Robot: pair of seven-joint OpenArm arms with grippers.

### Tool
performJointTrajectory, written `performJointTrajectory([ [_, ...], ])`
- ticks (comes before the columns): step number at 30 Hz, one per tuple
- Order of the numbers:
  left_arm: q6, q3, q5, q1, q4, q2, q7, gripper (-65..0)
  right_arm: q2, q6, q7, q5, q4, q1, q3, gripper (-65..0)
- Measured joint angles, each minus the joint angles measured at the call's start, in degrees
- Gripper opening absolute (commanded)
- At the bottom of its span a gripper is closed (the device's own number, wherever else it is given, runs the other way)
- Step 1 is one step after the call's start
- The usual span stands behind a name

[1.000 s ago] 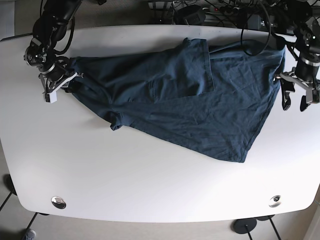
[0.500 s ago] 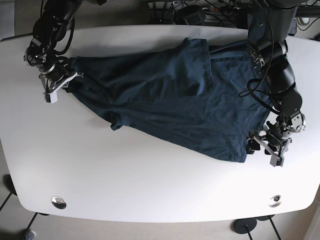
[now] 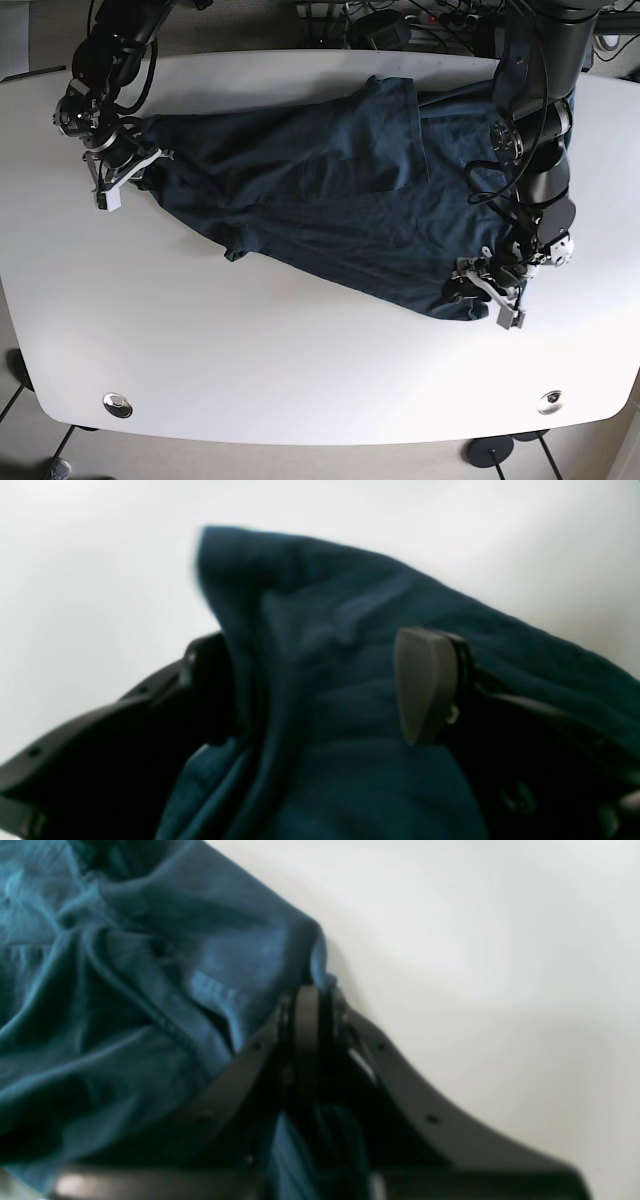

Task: Fold the T-shirt properly
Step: 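Move the left gripper to the shirt's hem corner and grasp it, then lift the shirt with both grippers and lay it flat, stretched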

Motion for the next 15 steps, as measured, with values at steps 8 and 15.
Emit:
performJointTrajectory([
  [8,-1.57,0.39,-0.07,0.92,1.84,-0.24,1.66,-63.9,-0.04,0.0,-0.11,0.0,1.16,-0.04,-0.02,-63.1],
  [15,-1.31,-6.73,0.66,13.68,31.06,-1.11,18.05,-63.9,0.13,0.2,-0.5,0.02,11.89,-0.42,-4.44,-63.3],
])
